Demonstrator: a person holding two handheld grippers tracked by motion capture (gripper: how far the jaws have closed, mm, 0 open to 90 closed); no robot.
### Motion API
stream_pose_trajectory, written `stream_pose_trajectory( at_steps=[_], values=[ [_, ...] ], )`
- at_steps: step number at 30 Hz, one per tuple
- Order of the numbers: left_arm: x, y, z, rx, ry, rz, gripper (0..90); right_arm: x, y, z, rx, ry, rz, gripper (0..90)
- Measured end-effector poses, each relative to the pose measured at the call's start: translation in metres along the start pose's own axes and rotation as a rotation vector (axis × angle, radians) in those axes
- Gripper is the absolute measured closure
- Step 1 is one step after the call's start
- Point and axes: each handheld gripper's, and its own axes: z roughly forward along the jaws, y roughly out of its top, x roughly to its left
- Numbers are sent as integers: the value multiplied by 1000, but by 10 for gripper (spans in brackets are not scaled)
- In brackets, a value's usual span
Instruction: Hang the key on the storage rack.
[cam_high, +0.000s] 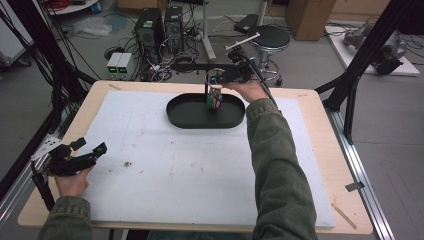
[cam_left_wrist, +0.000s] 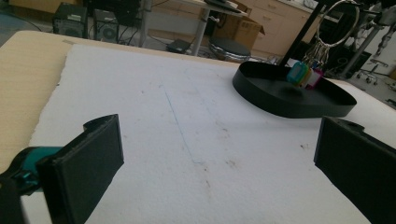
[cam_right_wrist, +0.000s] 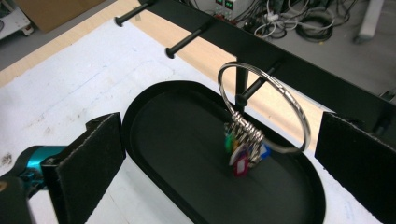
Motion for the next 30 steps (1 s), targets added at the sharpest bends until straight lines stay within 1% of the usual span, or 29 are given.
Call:
stream_pose_trajectory(
  at_steps=[2, 6, 8, 10, 13, 14, 16, 17, 18, 19, 21, 22, 23, 27, 30],
  values=[
    [0, 0, 0, -1, -1, -2, 18, 2, -4, -6, -29, -3, -6, 7],
    [-1, 0, 0, 2, -4, 0, 18, 3, -15, -12, -11, -13, 4, 6],
    [-1, 0, 0, 3, -3, 3, 18, 3, -19, -16, -11, -18, 17, 5],
    [-1, 0, 0, 5, -2, 3, 18, 3, -23, -20, -9, -39, 33, 4],
    [0, 0, -1, 10, 3, 5, 18, 2, -29, -25, -8, -56, 75, 4],
    [0, 0, -1, 10, 3, 5, 18, 2, -31, -26, 2, -57, 75, 4],
    [0, 0, -1, 9, 3, 6, 18, 2, -35, -29, 19, -75, 73, 4],
    [-1, 0, -1, 9, 2, 6, 18, 2, -35, -29, 19, -75, 73, 4],
    [-2, 0, -1, 15, 0, 12, 18, 3, -38, -34, 19, -76, 72, 4],
    [-2, 0, -1, 14, 1, 12, 18, 3, -39, -37, 11, -80, 76, 4],
    [-2, 0, -1, 15, 0, 11, 18, 4, -42, -43, -4, -71, 74, 5],
    [-2, 0, -1, 15, 0, 11, 18, 4, -42, -43, -4, -71, 74, 5],
    [-2, 0, -1, 13, 1, 11, 18, 4, -45, -48, -8, -79, 71, 4],
    [-1, 0, -1, 8, 4, 8, 18, 6, -53, -58, -5, -92, 61, 5],
    [-1, 0, -1, 10, 3, 12, 18, 8, -60, -66, -27, -93, 65, 5]
  ],
)
